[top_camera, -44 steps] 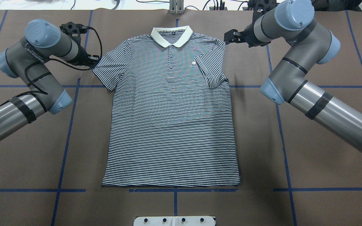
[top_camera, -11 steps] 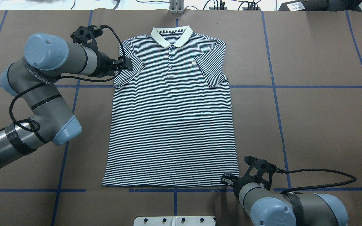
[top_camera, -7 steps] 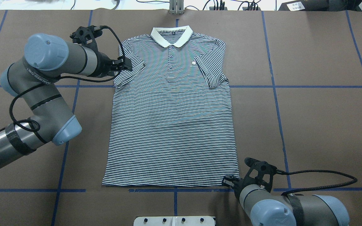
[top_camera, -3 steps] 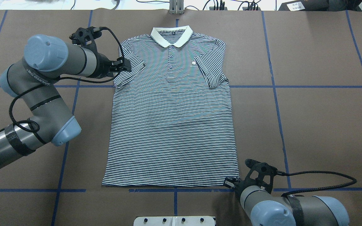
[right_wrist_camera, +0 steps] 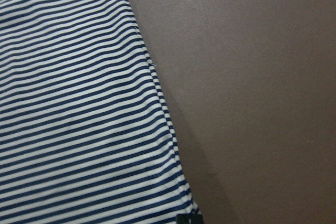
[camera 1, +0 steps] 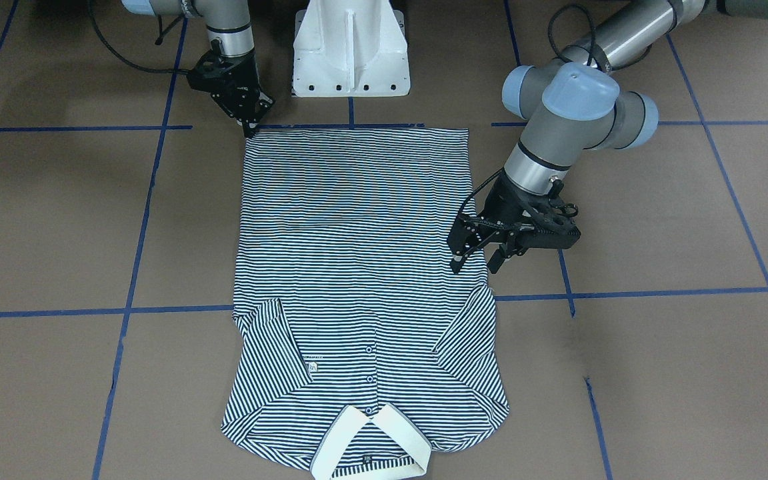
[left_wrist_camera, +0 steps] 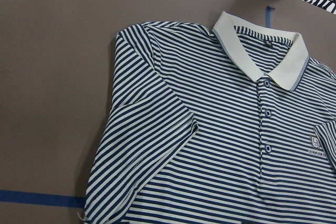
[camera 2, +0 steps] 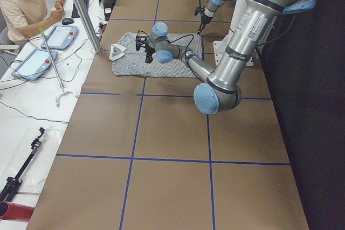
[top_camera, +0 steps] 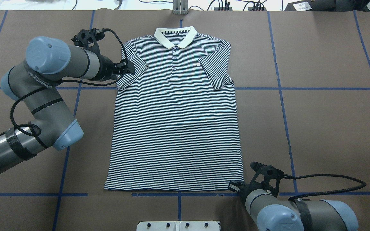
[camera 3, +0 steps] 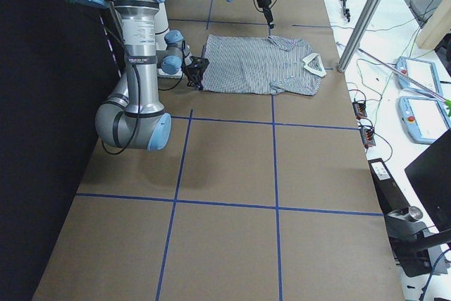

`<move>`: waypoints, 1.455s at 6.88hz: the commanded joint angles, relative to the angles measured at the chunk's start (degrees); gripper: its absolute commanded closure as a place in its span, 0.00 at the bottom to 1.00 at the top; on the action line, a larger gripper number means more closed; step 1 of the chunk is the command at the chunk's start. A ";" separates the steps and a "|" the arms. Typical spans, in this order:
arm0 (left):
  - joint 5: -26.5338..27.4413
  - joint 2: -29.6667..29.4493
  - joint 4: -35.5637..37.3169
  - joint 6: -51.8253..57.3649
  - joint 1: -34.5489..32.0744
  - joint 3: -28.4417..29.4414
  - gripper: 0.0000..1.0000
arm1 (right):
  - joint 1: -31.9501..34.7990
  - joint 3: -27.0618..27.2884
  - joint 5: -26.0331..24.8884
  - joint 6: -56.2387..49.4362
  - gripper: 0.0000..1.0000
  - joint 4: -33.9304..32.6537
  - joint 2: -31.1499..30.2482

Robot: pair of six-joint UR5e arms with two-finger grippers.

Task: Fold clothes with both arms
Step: 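Move the left gripper down to the hem corner nearest it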

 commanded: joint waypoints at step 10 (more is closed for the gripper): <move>14.47 22.58 14.39 -19.95 29.19 -24.11 0.25 | 0.33 3.01 1.42 -0.35 1.00 0.09 0.09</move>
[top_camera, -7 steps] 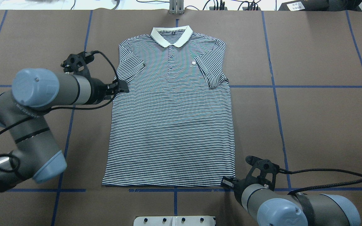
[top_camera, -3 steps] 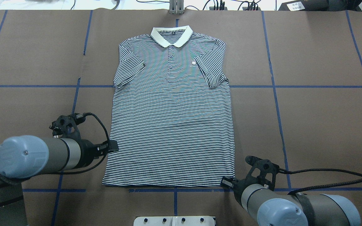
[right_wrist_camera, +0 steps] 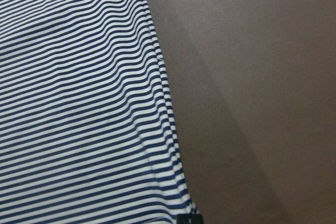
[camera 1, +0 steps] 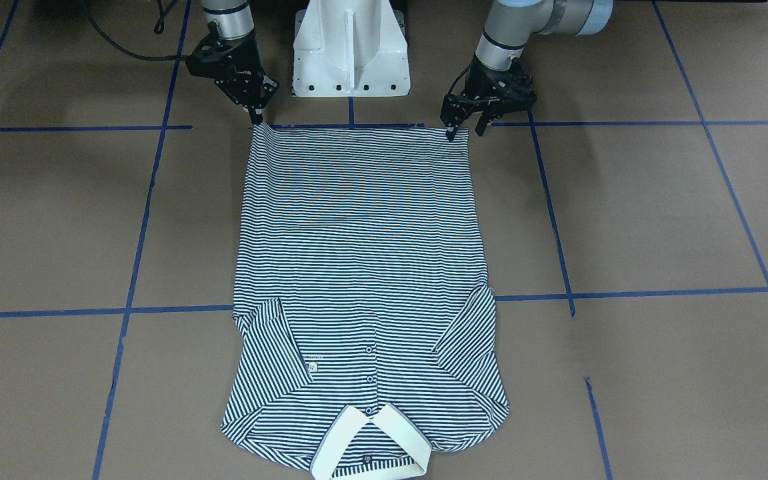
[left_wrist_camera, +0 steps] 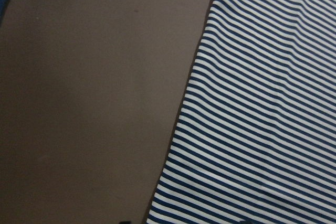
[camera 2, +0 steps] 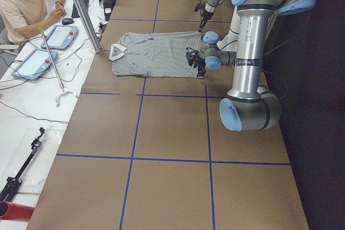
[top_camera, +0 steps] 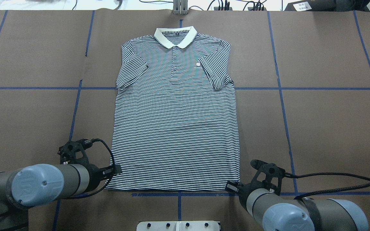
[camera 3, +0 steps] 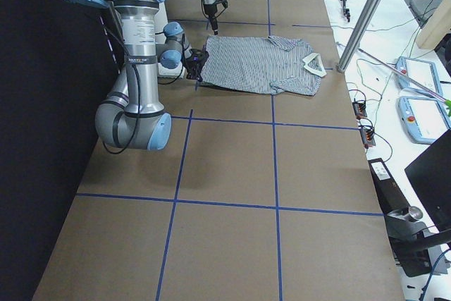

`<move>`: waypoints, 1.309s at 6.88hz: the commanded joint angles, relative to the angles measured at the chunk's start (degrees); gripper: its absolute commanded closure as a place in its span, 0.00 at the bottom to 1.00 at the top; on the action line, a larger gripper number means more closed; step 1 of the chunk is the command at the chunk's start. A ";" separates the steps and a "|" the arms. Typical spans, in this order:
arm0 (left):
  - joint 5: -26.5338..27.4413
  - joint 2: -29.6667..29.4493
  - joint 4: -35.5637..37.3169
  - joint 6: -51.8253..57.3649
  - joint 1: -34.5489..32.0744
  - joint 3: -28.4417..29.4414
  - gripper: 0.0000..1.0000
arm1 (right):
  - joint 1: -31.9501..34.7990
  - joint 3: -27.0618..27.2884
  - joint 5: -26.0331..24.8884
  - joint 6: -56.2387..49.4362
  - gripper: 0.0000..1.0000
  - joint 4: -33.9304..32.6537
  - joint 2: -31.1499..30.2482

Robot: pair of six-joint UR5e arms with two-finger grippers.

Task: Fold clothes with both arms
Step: 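Move the left gripper down to the hem corner nearest it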

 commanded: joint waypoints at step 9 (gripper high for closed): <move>-0.45 0.49 0.60 -0.21 3.49 0.83 1.00 | -0.02 0.26 0.00 -0.07 1.00 0.09 0.50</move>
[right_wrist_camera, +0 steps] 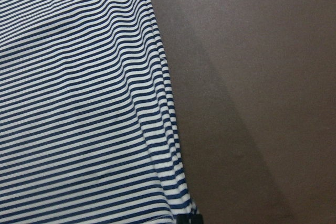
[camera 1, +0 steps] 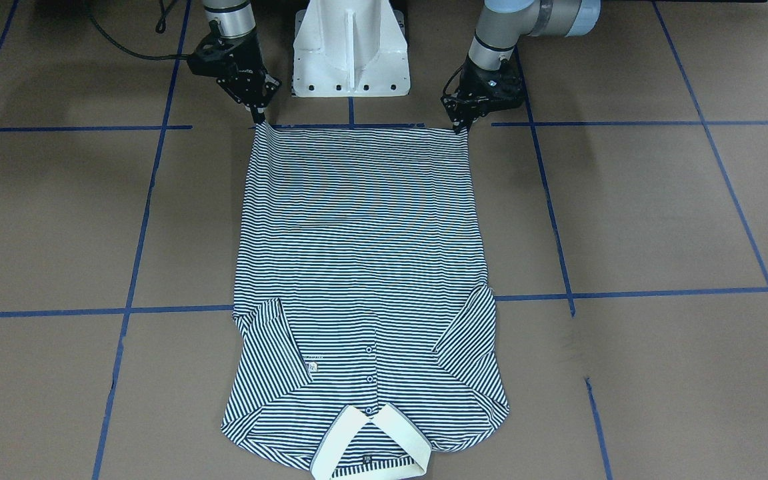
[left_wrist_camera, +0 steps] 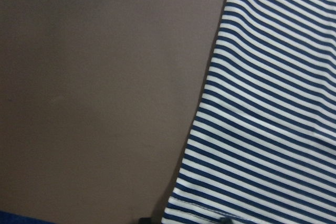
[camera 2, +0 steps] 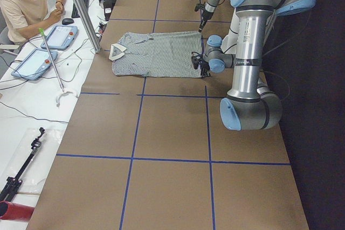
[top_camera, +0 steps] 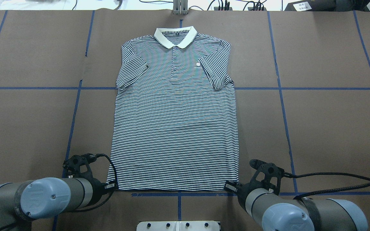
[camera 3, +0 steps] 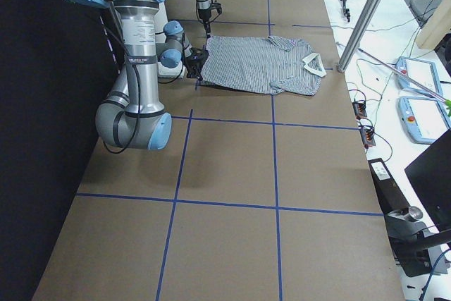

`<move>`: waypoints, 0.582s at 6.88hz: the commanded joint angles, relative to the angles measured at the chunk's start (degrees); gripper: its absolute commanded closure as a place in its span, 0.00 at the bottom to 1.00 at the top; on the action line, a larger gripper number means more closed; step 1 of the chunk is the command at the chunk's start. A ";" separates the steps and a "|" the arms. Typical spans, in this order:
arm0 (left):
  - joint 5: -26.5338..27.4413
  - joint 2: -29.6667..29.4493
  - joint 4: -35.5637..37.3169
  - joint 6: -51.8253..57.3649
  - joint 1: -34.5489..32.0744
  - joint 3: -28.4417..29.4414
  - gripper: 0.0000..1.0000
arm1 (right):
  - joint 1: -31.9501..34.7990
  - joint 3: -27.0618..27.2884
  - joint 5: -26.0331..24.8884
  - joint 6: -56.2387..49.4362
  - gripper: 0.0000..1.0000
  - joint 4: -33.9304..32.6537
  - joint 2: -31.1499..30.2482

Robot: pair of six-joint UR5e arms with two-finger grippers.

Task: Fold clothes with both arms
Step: 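Move the left gripper down to the hem corner nearest it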

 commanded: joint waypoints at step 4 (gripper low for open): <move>0.34 -0.15 10.73 -4.75 4.71 -15.47 1.00 | -4.48 9.19 -0.38 0.35 1.00 0.03 -5.58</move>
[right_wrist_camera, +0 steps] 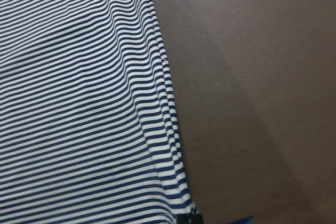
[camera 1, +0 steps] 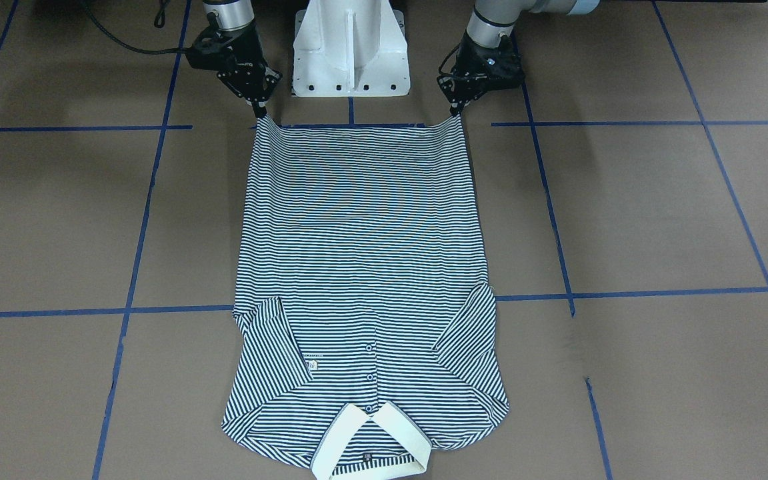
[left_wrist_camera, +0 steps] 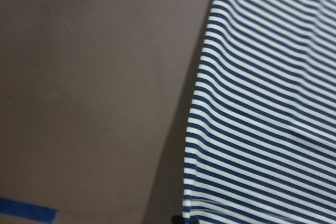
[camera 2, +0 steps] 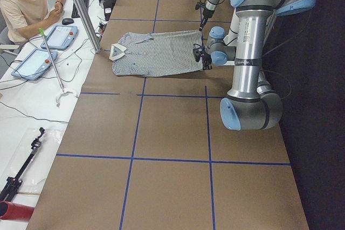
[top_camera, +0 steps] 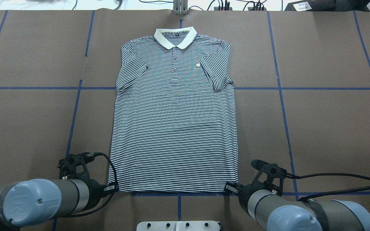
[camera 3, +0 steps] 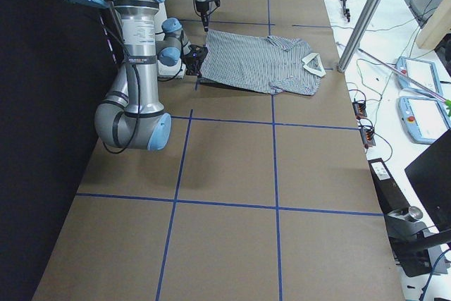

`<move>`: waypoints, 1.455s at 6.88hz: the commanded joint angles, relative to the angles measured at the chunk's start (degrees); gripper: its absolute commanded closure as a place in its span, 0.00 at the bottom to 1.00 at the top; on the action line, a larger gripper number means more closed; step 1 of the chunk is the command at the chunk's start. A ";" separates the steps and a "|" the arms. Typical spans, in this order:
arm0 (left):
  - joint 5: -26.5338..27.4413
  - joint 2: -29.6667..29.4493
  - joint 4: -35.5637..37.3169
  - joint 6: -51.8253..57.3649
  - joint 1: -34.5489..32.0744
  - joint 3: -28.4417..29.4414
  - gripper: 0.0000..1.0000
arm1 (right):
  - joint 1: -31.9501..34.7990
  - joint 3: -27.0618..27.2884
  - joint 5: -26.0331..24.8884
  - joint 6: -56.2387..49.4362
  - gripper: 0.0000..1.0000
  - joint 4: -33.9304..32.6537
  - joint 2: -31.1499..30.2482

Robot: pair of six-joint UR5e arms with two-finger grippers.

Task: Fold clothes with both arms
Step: 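Grasp the hem with both grippers and fold it up toward the collar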

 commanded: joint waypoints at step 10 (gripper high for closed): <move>0.38 -19.17 -13.24 27.71 -33.92 33.05 1.00 | 34.81 -31.84 11.37 -32.01 1.00 0.59 26.49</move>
